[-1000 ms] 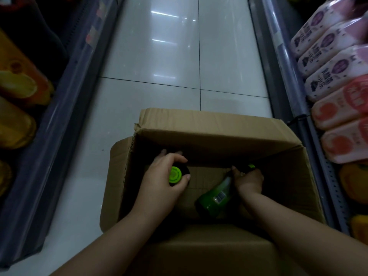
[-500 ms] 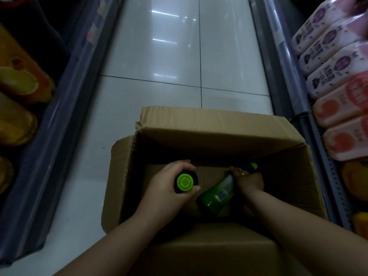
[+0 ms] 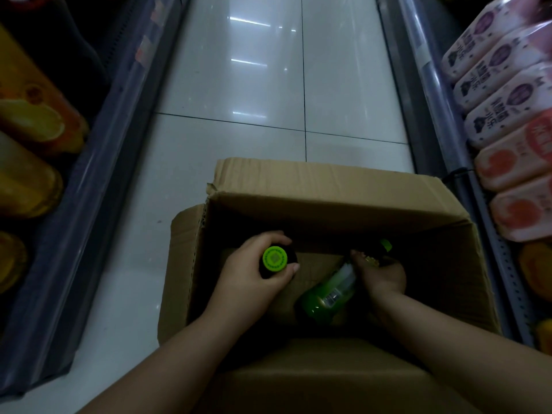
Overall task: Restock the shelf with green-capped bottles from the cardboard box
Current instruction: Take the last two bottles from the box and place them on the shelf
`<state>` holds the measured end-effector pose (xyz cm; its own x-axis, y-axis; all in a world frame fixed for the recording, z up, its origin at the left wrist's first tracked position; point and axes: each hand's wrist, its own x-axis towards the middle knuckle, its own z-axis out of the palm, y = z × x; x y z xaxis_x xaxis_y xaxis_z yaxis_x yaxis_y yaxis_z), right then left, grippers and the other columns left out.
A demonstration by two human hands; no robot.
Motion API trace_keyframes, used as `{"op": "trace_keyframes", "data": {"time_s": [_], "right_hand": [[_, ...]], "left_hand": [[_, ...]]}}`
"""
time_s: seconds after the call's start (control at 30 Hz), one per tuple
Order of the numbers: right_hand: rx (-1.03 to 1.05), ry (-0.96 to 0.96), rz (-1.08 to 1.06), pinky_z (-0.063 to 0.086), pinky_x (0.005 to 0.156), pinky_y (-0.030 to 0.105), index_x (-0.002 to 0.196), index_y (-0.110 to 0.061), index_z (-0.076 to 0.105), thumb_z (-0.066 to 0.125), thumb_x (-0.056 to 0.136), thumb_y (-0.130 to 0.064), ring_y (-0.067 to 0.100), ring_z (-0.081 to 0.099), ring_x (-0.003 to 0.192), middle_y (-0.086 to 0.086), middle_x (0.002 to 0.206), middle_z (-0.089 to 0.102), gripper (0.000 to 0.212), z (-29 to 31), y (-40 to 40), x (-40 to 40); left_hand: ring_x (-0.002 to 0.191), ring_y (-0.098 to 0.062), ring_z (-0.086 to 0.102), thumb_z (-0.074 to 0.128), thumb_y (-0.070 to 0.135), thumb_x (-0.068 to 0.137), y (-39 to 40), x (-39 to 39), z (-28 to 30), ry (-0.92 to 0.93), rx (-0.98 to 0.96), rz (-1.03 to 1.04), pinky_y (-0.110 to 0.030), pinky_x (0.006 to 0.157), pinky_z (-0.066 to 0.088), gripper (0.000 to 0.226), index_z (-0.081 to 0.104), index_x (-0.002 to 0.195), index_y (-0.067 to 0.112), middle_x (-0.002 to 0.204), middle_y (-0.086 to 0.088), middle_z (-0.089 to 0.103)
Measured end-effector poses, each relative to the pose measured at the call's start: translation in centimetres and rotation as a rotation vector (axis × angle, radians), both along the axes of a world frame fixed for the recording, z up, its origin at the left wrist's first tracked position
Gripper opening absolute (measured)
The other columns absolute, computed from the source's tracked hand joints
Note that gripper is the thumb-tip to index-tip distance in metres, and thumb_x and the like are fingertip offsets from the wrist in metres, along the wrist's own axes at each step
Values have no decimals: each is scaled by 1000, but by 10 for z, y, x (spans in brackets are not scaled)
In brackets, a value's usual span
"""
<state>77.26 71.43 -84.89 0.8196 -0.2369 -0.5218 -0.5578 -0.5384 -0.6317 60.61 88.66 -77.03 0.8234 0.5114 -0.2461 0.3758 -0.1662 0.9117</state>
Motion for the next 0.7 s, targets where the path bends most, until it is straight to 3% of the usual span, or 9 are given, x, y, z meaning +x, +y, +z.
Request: {"op": "trace_keyframes", "data": {"time_s": [0.23, 0.33, 0.47, 0.6, 0.7], "right_hand": [[131, -44, 71, 52, 92, 49, 128, -15, 44, 85, 67, -26, 30, 60, 104, 11, 117, 60, 74, 4, 3, -10], [173, -82, 198, 53, 84, 40, 121, -19, 45, 86, 64, -23, 24, 61, 99, 3, 107, 61, 70, 10, 3, -11], [288, -76, 447, 53, 83, 34, 116, -26, 48, 88, 60, -21, 20, 63, 104, 1, 113, 64, 69, 21, 3, -9], [351, -27, 649, 53, 91, 40, 108, -46, 55, 88, 53, -39, 20, 60, 113, 1, 126, 60, 64, 32, 6, -9], [388, 33, 678, 55, 87, 33, 123, -41, 51, 86, 45, -48, 15, 63, 110, -4, 123, 63, 86, 36, 5, -12]], "left_hand": [[103, 16, 46, 74, 29, 79, 4, 5, -3, -5, 43, 15, 6, 77, 32, 33, 63, 110, 31, 116, 17, 58], [99, 19, 44, 74, 32, 79, 1, 7, -4, 6, 87, -39, 6, 77, 32, 35, 62, 111, 33, 114, 20, 56], [100, 14, 45, 74, 34, 78, -1, 11, -5, 41, 81, -80, 6, 76, 31, 36, 60, 111, 37, 115, 22, 52], [112, 6, 41, 74, 37, 77, 6, 15, -7, 82, 22, -34, 1, 79, 29, 43, 56, 116, 37, 123, 18, 45], [115, -2, 44, 78, 41, 71, 10, 15, -9, 176, -80, -79, -15, 88, 40, 58, 50, 122, 41, 126, 15, 45]]}}
